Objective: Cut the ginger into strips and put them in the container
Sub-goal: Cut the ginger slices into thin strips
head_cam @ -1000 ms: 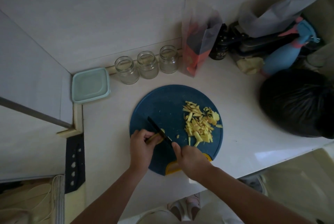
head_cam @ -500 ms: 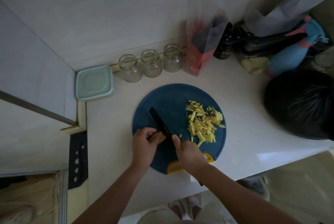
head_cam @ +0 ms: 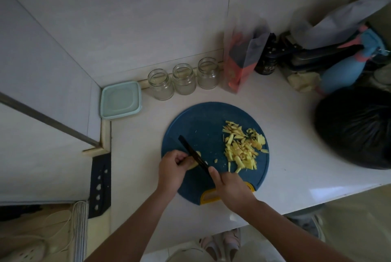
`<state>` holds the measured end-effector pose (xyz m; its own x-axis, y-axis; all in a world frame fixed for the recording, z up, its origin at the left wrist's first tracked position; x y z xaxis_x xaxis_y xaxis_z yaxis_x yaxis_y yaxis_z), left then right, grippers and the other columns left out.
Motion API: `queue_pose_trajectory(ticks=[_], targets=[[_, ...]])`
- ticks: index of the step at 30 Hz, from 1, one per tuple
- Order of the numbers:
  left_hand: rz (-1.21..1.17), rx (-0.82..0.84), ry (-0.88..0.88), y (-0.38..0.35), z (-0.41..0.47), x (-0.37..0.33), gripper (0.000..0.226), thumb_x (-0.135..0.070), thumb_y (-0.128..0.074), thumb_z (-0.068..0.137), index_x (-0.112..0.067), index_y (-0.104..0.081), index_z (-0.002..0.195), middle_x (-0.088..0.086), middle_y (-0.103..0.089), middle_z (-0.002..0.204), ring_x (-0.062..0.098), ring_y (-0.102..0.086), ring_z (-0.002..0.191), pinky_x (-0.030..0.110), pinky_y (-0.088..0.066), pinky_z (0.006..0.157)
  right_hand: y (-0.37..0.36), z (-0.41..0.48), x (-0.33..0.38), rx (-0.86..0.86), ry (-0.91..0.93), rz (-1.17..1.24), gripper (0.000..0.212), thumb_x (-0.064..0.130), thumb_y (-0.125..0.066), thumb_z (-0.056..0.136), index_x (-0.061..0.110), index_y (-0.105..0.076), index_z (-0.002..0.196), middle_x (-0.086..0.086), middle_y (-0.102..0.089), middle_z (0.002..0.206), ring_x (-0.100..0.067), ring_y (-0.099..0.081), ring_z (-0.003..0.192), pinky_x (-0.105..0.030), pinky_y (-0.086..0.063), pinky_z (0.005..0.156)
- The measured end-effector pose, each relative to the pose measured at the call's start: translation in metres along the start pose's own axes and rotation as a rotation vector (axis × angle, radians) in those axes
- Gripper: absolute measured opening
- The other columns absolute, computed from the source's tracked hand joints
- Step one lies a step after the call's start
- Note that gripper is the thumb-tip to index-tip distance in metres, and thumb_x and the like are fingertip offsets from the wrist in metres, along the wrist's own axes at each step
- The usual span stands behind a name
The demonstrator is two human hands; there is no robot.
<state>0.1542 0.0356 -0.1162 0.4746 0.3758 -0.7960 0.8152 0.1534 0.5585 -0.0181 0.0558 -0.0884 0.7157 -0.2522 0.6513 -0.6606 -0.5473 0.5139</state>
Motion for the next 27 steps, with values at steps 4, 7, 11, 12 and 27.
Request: queue_pose_trajectory(ticks=[4,7,11,12,27], targets=[[0.004,0.001,-0.026,0.001,-0.002,-0.003,0.013,-0.016,-0.075,0.078,-0.016,-0.062,0.078,-0.009,-0.061,0.073,0.000,-0.055,0.066,0.005,-0.040,0.058,-0.002,-0.006,0.003,-0.018,-0.003,-0.016,0.052,0.044,-0.029,0.102,0.015,-0.036,0.059,-0.001,-0.039,0.056,-0.011,-0.038,0.051,-0.029,-0.031,0.060],[0.002,-0.001,-0.036,-0.001,-0.003,-0.002,0.013,-0.017,-0.075,0.078,-0.017,-0.062,0.076,-0.007,-0.063,0.074,0.002,-0.059,0.067,0.010,-0.043,0.059,-0.009,-0.009,0.003,-0.064,-0.014,0.022,0.043,0.042,-0.035,0.101,0.013,-0.047,0.072,0.000,-0.043,0.059,-0.011,-0.036,0.050,-0.031,-0.036,0.058],[-0.008,-0.012,-0.072,-0.002,-0.003,-0.001,0.014,-0.014,-0.074,0.078,-0.019,-0.061,0.075,-0.010,-0.063,0.072,-0.002,-0.059,0.065,0.009,-0.044,0.060,-0.012,0.000,0.006,-0.008,-0.071,0.102,0.032,0.028,-0.034,0.104,0.004,-0.055,0.101,-0.001,-0.036,0.062,-0.021,-0.042,0.061,-0.039,-0.040,0.062],[-0.009,-0.014,-0.079,-0.002,-0.003,0.000,0.014,-0.013,-0.074,0.078,-0.019,-0.061,0.075,-0.010,-0.063,0.072,-0.002,-0.059,0.065,0.009,-0.043,0.060,-0.010,0.001,0.007,-0.005,-0.055,0.051,0.044,0.035,-0.024,0.104,0.008,-0.052,0.083,-0.001,-0.036,0.062,-0.022,-0.044,0.065,-0.039,-0.042,0.067],[0.024,0.001,-0.058,0.002,-0.004,-0.003,0.009,-0.015,-0.072,0.080,-0.016,-0.064,0.082,-0.012,-0.061,0.075,-0.007,-0.057,0.067,0.004,-0.042,0.061,-0.011,0.022,0.016,-0.048,-0.120,0.048,0.046,0.036,-0.019,0.104,0.005,-0.050,0.116,-0.001,-0.031,0.065,-0.024,-0.048,0.073,-0.039,-0.042,0.069]])
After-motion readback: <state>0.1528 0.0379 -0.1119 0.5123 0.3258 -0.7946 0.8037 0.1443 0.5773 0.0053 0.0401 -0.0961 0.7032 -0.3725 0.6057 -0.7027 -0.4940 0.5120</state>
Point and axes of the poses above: each hand's wrist, its own z-axis towards the middle knuckle, its own y-axis out of the back of the hand, x = y × z, the point moved 4 cm from there along z, towards the middle knuckle
